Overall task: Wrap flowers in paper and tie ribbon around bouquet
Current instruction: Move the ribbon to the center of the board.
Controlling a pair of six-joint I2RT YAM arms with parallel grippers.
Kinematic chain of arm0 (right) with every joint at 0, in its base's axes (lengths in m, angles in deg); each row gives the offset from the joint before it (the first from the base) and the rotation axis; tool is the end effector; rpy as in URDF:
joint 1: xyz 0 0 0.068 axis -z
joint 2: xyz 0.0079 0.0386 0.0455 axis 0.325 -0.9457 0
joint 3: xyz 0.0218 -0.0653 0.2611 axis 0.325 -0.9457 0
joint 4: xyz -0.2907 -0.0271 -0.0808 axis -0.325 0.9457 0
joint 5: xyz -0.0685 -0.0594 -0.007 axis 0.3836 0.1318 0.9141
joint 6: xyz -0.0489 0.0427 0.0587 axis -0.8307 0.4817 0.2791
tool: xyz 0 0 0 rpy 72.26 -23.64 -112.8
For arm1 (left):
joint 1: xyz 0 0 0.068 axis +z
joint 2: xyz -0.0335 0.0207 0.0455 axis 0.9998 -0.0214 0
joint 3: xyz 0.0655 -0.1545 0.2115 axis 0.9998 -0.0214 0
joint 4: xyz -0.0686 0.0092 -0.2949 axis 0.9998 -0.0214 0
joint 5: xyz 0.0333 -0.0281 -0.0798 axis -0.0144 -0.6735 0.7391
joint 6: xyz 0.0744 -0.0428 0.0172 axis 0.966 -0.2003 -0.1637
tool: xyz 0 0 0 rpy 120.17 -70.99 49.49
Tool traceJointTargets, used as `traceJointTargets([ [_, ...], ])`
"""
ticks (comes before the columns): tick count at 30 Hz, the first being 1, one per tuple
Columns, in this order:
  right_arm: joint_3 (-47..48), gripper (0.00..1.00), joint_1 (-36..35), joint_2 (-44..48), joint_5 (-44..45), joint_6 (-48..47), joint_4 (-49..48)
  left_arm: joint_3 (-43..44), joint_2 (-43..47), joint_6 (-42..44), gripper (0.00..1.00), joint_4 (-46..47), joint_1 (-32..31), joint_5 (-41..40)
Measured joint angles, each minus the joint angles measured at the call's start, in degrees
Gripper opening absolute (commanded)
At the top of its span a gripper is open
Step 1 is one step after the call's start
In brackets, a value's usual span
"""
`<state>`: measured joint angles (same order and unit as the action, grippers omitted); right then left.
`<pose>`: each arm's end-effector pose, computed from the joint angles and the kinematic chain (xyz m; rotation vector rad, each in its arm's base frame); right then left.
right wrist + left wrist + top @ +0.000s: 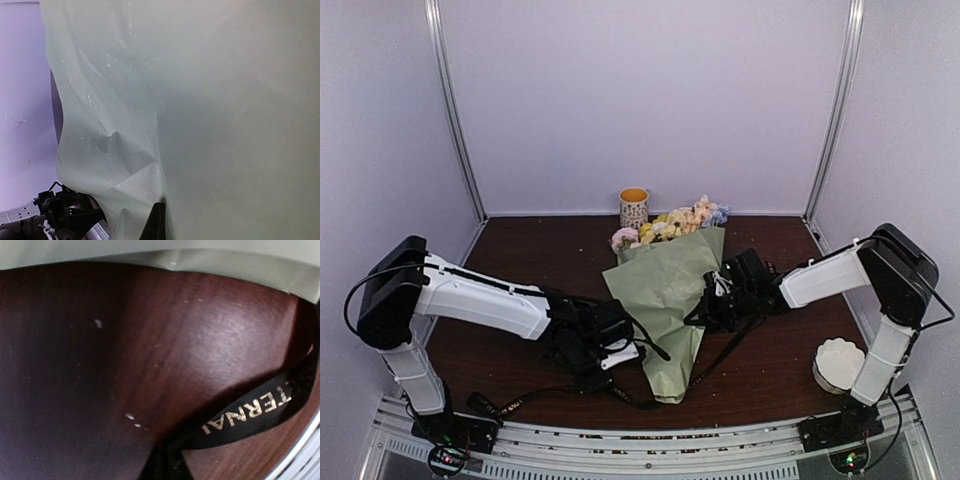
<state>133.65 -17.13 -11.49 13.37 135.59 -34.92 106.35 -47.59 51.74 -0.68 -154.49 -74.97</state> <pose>0.2868 0.2616 0.0709 0.0686 2.7037 1.3139 0.1455 -0.3255 0.0737 1.4876 2.6039 -0.1814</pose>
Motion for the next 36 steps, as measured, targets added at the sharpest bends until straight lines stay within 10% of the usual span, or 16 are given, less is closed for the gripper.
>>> traceJointTargets([
  [17, 3.3, 0.0, 0.2, 5.6, -2.8, 0.9, 4.3, 6.0, -6.8, -1.4, 0.01, 13.6, 18.2, 0.4],
  [29, 2.9, 0.0, 0.9, 2.3, -1.8, -0.2, 4.7, 23.7, -14.1, 1.9, 0.8, 8.5, 24.7, -0.7],
  [36, 1.3, 0.0, 0.9, 1.1, -0.9, -1.1, 4.0, 17.3, -5.0, 1.3, 0.9, 5.9, 25.3, 4.3],
])
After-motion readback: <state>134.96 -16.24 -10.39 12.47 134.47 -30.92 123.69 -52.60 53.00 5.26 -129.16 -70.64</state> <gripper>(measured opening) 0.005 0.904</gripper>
